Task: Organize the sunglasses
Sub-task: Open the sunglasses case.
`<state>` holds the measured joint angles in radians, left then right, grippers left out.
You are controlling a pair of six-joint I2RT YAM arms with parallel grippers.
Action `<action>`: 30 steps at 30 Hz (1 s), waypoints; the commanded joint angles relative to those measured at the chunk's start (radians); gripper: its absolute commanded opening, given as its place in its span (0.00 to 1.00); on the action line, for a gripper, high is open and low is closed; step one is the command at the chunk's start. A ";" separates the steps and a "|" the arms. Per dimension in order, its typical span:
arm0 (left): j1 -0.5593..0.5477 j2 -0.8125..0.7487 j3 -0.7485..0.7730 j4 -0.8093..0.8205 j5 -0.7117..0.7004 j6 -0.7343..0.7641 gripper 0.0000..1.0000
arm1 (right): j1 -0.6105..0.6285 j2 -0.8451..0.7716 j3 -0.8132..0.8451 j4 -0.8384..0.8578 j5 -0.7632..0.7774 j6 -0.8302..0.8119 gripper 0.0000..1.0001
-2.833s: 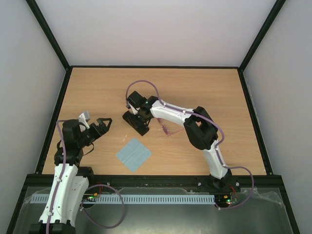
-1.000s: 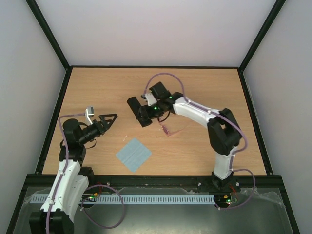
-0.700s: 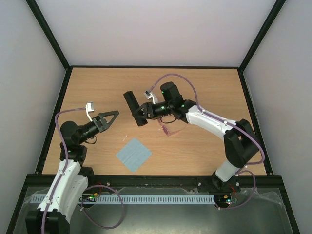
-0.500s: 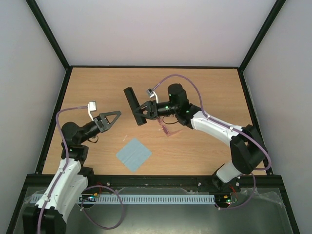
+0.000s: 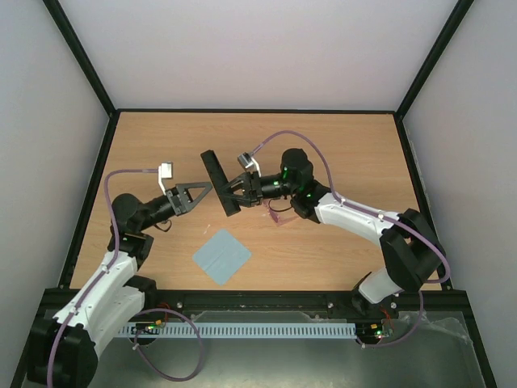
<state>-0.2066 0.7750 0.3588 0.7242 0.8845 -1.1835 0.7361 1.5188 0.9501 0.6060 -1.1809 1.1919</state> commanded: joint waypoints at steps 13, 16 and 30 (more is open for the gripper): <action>-0.049 0.049 0.060 0.014 -0.024 0.050 0.91 | 0.023 -0.017 0.011 -0.111 -0.017 -0.142 0.53; -0.051 0.055 0.059 0.008 -0.023 0.057 0.87 | 0.022 -0.016 0.011 -0.133 -0.016 -0.161 0.53; -0.070 0.084 0.057 0.006 -0.023 0.074 0.72 | 0.037 0.005 0.024 -0.125 -0.020 -0.160 0.54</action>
<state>-0.2691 0.8577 0.3954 0.6956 0.8555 -1.1305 0.7612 1.5192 0.9501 0.4629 -1.1839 1.0428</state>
